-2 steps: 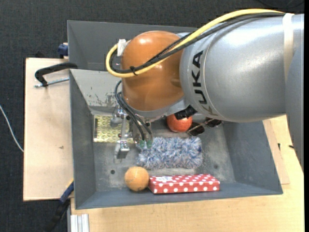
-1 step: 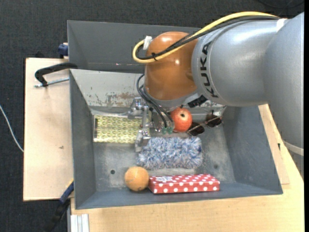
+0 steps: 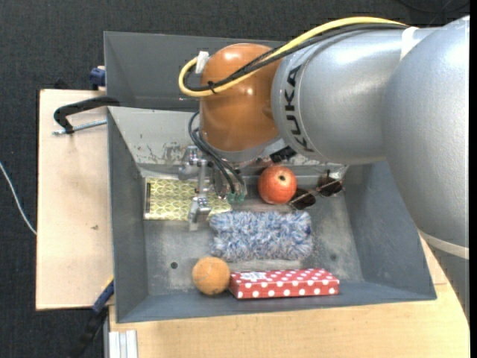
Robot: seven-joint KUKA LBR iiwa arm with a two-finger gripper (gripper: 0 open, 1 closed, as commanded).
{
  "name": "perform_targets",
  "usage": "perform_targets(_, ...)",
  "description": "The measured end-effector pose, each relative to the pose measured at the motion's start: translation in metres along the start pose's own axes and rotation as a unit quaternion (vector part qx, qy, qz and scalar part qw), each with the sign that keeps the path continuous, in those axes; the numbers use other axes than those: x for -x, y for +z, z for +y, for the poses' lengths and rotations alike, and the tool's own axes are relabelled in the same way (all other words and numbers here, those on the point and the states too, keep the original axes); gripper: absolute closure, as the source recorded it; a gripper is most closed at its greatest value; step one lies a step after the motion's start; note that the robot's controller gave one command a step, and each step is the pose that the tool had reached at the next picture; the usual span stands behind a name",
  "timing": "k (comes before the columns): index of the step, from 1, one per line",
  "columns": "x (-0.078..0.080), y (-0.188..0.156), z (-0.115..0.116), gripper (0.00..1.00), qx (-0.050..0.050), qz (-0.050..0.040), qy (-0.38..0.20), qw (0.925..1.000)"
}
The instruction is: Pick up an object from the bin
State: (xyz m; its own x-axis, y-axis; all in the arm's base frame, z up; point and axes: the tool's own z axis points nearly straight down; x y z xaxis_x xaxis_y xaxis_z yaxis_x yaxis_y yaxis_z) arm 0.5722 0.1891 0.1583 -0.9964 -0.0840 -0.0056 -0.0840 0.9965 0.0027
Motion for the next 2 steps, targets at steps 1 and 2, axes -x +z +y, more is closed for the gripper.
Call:
perform_targets(1, 0.013, 0.045, -0.001, 0.0, 0.001, -0.0017, 0.075, 0.9972)
perform_targets(2, 0.02, 0.081, -0.014, 1.0, 0.002, 0.0006, 0.043, 0.9991)
